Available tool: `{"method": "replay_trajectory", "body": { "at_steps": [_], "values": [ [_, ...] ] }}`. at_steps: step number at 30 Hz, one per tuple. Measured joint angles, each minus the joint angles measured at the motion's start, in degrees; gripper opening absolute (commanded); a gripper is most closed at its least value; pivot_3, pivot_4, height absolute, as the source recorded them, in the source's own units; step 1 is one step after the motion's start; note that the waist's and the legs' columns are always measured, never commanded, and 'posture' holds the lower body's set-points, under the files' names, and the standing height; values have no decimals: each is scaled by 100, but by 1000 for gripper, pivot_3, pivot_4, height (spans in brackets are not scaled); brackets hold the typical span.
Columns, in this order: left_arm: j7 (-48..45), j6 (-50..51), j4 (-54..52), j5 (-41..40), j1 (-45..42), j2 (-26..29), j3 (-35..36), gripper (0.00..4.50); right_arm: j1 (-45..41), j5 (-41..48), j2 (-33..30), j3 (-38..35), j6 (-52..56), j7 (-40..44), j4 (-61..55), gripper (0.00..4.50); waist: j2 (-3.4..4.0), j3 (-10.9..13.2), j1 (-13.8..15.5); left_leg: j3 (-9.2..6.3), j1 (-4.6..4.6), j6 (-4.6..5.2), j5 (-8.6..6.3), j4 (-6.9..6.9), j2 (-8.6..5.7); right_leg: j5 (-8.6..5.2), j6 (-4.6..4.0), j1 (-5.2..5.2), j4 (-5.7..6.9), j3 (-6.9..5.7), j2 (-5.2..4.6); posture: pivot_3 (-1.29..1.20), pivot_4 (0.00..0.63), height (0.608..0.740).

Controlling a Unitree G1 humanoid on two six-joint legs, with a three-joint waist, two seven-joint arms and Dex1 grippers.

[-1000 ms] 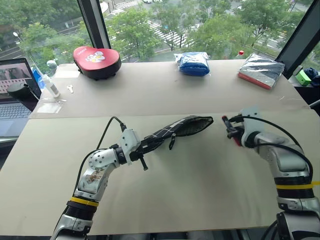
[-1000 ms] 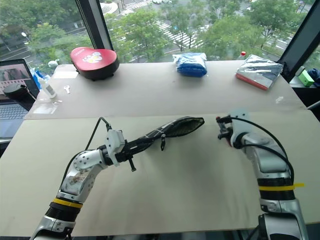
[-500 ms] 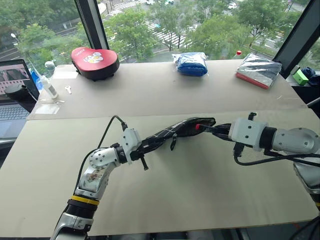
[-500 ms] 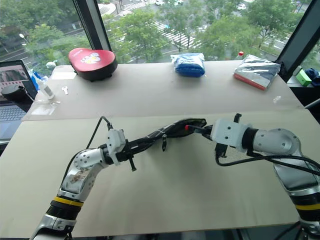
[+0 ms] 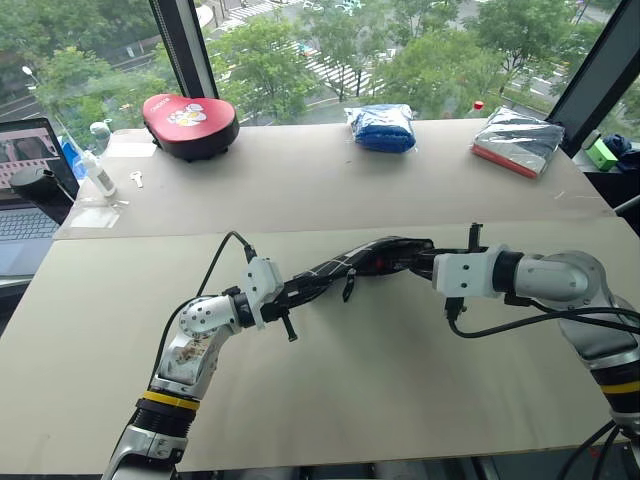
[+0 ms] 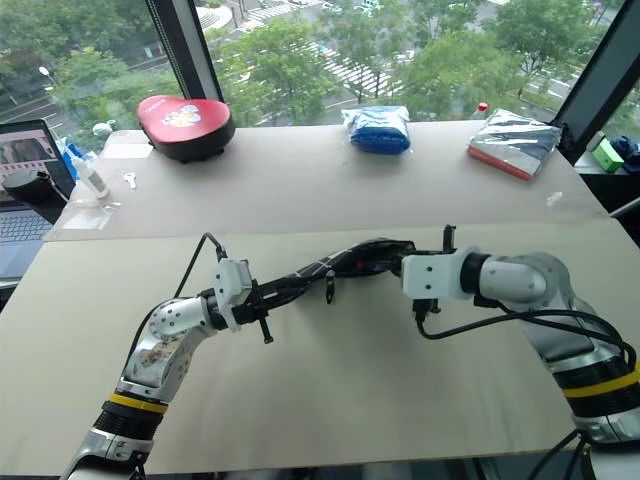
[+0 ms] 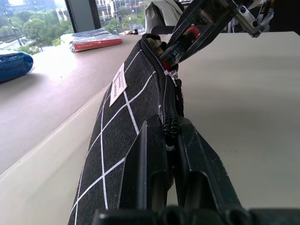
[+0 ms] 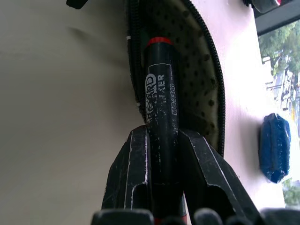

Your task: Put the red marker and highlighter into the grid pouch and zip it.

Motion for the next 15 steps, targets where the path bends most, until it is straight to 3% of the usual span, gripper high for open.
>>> {"method": "replay_trajectory", "body": {
  "at_steps": [11,15],
  "values": [
    [-22,0,2,6,3,11,8,0,-476,-926,260,549,-1307,-127,728,486,0,0,2,0,0,0,0,0,-1,1,-1,-2,0,2,3,0,150,740],
    [-23,0,7,6,9,12,12,0,-731,-1108,815,771,-1481,-220,862,486,0,0,-31,3,8,-11,-3,-3,14,4,-6,0,1,4,19,0,150,740]
  ]
}}
